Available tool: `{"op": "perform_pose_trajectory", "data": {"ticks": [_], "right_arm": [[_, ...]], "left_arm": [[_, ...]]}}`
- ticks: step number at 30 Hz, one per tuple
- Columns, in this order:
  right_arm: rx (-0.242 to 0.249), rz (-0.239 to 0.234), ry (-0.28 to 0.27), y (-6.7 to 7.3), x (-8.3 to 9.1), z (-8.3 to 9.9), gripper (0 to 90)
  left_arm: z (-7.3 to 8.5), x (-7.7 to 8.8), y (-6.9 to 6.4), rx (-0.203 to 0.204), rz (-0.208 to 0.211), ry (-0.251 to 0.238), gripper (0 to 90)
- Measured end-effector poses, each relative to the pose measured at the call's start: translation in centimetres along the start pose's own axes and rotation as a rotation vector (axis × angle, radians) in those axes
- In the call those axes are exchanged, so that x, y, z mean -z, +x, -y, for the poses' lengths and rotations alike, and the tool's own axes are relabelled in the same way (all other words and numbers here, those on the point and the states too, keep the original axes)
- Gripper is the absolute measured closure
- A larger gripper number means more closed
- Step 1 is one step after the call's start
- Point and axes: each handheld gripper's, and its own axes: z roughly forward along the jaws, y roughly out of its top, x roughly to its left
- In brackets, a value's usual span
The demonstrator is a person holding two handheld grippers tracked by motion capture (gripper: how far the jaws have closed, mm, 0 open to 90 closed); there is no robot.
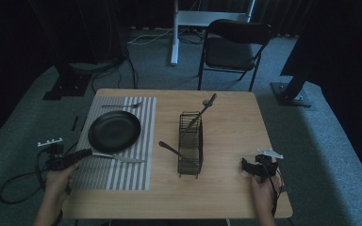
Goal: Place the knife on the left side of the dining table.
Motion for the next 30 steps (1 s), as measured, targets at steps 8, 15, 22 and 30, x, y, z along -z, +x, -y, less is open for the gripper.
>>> {"op": "perform_pose_trajectory", "data": {"ticks": [8, 15, 22, 30], "right_arm": [[0.000, 0.000, 0.000, 0.0, 0.0, 0.0, 12.1], [0.000, 0.000, 0.000, 0.0, 0.0, 0.0, 12.1], [0.000, 0.000, 0.000, 0.0, 0.0, 0.0, 12.1], [0.000, 0.000, 0.001, 0.0, 0.0, 0.0, 12.1]], "left_arm": [[0.8, -1.1, 1.9, 0.035, 0.011, 0.038, 59.9], [1.2, -1.6, 2.2, 0.029, -0.018, 0.051, 57.8], [1.6, -2.0, 1.5, -0.038, -0.112, 0.073, 53.9], [2.5, -2.7, 0.9, -0.077, -0.173, 0.090, 42.7]]}}
